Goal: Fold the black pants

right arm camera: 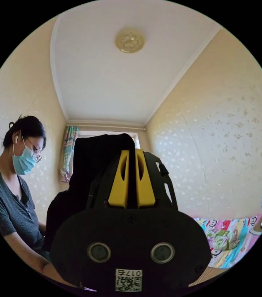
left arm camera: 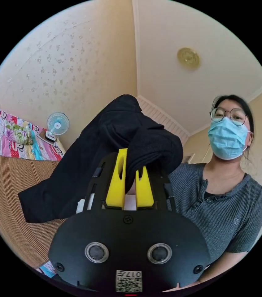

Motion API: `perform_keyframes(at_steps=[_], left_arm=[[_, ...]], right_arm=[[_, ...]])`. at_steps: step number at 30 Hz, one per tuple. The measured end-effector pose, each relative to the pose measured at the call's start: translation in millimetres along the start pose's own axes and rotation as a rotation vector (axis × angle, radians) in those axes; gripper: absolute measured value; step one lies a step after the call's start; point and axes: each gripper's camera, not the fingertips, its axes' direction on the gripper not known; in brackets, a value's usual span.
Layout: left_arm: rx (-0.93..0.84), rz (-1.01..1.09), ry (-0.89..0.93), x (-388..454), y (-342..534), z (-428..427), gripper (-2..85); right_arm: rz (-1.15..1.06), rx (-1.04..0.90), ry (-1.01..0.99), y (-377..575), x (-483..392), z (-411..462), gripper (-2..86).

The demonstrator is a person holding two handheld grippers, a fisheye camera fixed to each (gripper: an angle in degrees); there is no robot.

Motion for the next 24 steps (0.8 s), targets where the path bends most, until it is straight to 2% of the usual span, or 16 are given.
perform_keyframes(at_steps=[3, 6, 8, 9, 11, 12, 14, 18, 20, 21, 23, 24], left_arm=[[0.185, -0.073, -0.048, 11, -22, -74, 4.2], [0.360, -0.146, -0.218, 26, -33, -153, 4.5], [0.476, -0.280, -0.451, 33, -28, -219, 5.3], [0.499, -0.328, -0.520, 33, -25, -234, 6.1], [0.585, -0.618, -0.780, 27, 0, -300, 10.0], [0.605, -0.691, -0.812, 24, 8, -317, 11.2], [0.647, -0.934, -0.843, 13, 38, -376, 11.5], [0.630, -1.114, -0.825, 7, 52, -440, 10.1], [0.541, -1.218, -0.850, -5, 34, -471, 10.2], [0.508, -1.237, -0.855, -10, 27, -477, 10.2], [0.366, -1.310, -0.849, -39, -6, -500, 10.5], [0.333, -1.323, -0.845, -47, -14, -506, 10.5]], right_arm=[[0.043, -0.162, -0.111, -15, 21, 102, 3.5], [0.144, -0.428, -0.178, 21, 43, 230, 4.2], [0.340, -0.710, -0.247, 104, 66, 340, 5.3], [0.400, -0.798, -0.256, 132, 71, 364, 6.1], [0.608, -1.159, -0.170, 252, 77, 420, 8.7], [0.641, -1.219, -0.136, 280, 75, 421, 9.3], [0.729, -1.265, -0.145, 362, 62, 388, 8.5], [0.984, -1.305, -0.315, 476, 49, 273, 5.1], [1.179, -1.290, -0.377, 532, 34, 155, 2.9], [1.247, -1.288, -0.365, 542, 30, 122, 2.6], [1.543, -1.234, -0.247, 563, 9, -16, 2.2], [1.602, -1.192, -0.208, 561, 2, -50, 2.2]])
